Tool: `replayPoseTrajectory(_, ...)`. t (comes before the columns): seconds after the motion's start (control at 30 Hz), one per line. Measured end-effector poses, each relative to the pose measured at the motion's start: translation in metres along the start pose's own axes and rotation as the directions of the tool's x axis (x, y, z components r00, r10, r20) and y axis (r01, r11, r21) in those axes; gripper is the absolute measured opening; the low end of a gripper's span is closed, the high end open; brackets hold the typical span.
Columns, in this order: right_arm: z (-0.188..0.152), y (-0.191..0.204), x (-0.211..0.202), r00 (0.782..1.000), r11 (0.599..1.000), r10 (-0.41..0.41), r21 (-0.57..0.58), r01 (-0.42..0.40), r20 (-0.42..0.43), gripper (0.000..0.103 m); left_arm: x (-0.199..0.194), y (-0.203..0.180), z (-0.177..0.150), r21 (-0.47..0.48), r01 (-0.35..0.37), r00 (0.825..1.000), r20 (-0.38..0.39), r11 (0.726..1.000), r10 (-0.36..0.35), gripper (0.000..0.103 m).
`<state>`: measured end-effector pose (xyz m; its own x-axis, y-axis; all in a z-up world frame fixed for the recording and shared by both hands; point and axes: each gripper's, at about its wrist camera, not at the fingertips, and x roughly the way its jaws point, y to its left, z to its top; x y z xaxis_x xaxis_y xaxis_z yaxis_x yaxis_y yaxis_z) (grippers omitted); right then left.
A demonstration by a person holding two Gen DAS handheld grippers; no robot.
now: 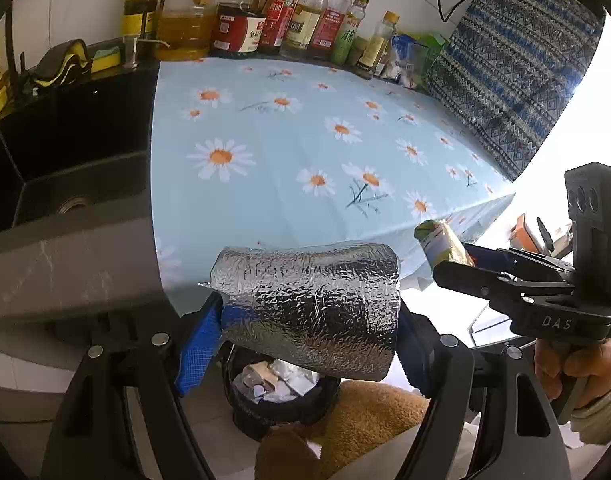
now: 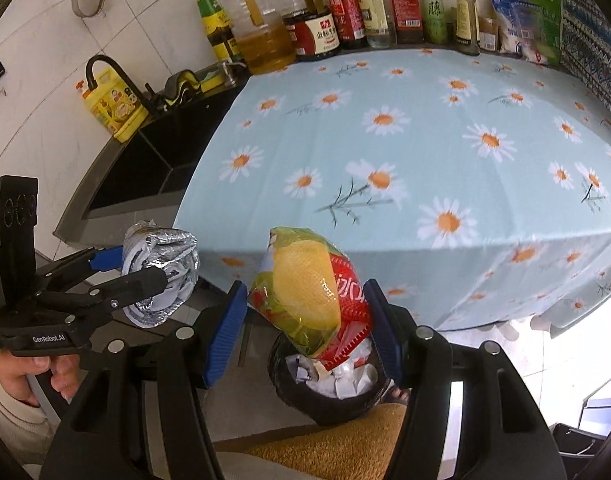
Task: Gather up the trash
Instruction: 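Carry the foil roll and snack wrapper down over the black bin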
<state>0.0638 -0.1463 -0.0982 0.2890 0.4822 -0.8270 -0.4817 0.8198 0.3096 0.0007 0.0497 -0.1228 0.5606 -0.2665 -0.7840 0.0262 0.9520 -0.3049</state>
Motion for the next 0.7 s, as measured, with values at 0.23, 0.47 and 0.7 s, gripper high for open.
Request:
replayPoseTrajectory(0.23,-0.023,-0.001,0.03,0.995,1.0,0.009,0.008,-0.008,-0.103,0.06,0.03,0.014,-0.029,-0.081,0.013,0.996,-0.085,0.997,-0.02,0.075)
replayPoseTrajectory(0.47,-0.053,-0.011,0.061,0.979,0.999,0.033,0.034,-0.027,-0.201,0.06,0.066,0.029,-0.06,-0.14,0.017,0.98,-0.196,0.99,-0.045,0.075)
replayPoseTrajectory(0.7,-0.073,-0.027,0.082,0.964,0.997,0.044,0.078,-0.024,-0.264,0.06,0.101,0.036,-0.076,-0.179,0.025,0.962,-0.264,0.983,-0.073,0.075)
